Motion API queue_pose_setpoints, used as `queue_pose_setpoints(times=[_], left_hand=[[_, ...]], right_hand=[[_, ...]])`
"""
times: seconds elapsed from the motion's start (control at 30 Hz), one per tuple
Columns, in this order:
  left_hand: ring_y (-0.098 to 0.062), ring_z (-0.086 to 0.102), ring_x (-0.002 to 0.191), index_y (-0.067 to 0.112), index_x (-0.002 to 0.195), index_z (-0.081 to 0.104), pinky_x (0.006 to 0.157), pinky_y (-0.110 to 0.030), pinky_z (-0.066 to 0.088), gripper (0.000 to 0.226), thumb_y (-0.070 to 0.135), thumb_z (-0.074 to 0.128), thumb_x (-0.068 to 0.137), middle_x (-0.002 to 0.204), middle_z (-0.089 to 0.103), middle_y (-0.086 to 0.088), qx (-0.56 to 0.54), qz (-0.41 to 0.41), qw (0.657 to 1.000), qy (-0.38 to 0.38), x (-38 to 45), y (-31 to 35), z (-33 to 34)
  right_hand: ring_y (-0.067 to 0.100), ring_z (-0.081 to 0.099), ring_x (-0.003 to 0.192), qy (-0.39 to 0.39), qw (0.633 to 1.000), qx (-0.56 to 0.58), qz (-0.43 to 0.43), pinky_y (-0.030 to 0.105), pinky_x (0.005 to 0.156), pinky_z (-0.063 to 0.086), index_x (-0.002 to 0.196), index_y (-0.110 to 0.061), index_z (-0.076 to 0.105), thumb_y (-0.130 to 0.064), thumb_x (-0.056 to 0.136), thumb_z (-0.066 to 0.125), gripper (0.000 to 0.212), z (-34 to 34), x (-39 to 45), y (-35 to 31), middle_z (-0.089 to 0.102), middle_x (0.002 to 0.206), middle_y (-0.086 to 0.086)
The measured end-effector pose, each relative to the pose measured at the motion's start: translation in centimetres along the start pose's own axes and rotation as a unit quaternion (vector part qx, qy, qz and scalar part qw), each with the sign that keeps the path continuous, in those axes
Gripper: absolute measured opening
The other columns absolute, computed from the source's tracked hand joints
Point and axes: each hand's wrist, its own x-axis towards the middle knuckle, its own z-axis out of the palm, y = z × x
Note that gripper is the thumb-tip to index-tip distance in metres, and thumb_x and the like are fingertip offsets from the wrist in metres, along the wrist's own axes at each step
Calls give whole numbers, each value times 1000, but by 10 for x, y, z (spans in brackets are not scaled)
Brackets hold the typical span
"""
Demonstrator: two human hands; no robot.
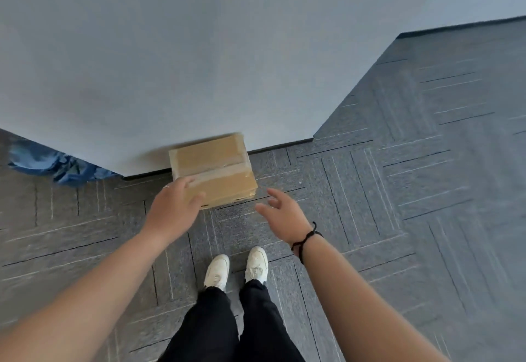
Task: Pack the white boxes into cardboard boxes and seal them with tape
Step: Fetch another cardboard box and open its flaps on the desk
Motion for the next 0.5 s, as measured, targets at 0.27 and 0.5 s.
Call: queue_pose_setpoints(times=[0.27,0.5], left_hand=[[-16,49,135,21,147,48,109,-37,38,50,41,51,102,149,51,3,57,169,978,-107,-72,75,-12],[-14,53,127,28,142,53,98,-34,45,47,48,54,99,143,55,5,150,345,907,-191,-129,136,23]], right_hand=[[19,56,124,145,989,14,1,32,92,54,152,-26,35,-37,97,60,61,-25,-137,11,45,153,3],[16,49,135,277,958,35,66,30,107,39,153,-27,34,-41,98,57,61,-6,-253,68,49,150,-4]])
